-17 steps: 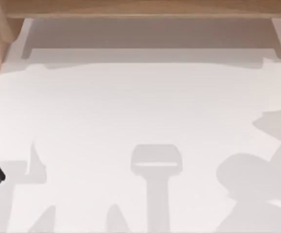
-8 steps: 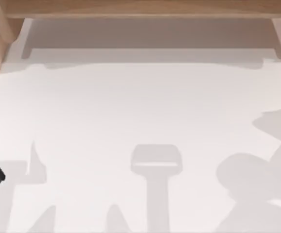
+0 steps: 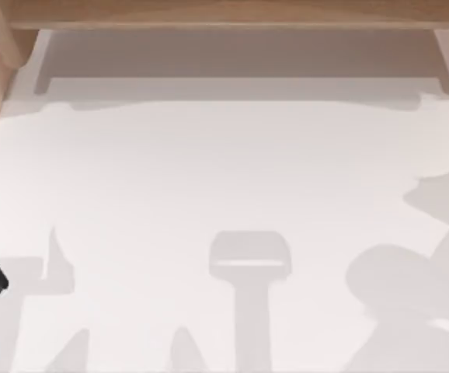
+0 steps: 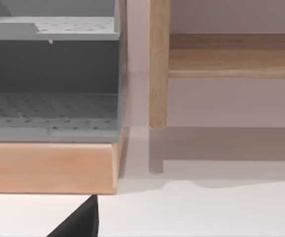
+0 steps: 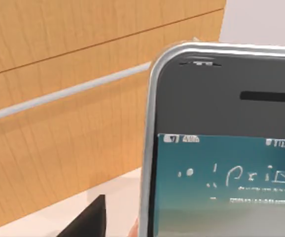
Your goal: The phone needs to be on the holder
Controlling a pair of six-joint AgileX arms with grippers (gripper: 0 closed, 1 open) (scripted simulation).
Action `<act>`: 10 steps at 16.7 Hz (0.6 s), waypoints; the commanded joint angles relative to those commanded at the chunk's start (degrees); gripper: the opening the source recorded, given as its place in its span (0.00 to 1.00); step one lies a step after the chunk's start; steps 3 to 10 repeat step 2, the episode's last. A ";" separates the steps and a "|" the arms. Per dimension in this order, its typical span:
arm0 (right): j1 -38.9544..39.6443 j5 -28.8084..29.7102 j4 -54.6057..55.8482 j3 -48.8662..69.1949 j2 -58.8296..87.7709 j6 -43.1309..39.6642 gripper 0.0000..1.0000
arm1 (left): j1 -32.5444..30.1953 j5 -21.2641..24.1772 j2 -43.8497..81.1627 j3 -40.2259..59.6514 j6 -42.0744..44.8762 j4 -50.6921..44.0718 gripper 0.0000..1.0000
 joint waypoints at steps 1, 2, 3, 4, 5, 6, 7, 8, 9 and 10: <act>0.00 0.00 0.00 0.00 0.00 0.00 1.00 | 0.00 0.00 0.00 0.00 0.00 0.00 1.00; 0.00 0.00 0.00 0.00 0.00 0.00 1.00 | 0.00 0.00 0.00 0.00 0.00 0.00 1.00; 0.00 0.00 0.00 0.00 0.00 0.00 1.00 | 0.00 0.00 0.00 0.00 0.00 0.00 1.00; 0.00 0.00 0.00 0.00 0.00 0.00 1.00 | 0.00 0.00 0.00 0.00 0.00 0.00 1.00; 0.00 0.00 0.00 0.00 0.00 0.00 1.00 | 0.00 0.00 0.00 0.00 0.00 0.00 1.00; 0.00 0.00 0.00 0.00 0.00 0.00 1.00 | 0.00 0.00 0.00 0.00 0.00 0.00 1.00; 0.00 0.00 0.00 0.00 0.00 0.00 1.00 | 0.00 0.00 0.00 0.00 0.00 0.00 1.00; 0.00 0.00 0.00 0.00 0.00 0.00 1.00 | 0.00 0.00 0.00 0.00 0.00 0.00 1.00; 0.00 0.00 0.00 0.00 0.00 0.00 1.00 | 0.00 0.00 0.00 0.00 0.00 0.00 1.00; 0.00 0.00 0.00 0.00 0.00 0.00 1.00 | 0.00 0.00 0.00 0.00 0.00 0.00 1.00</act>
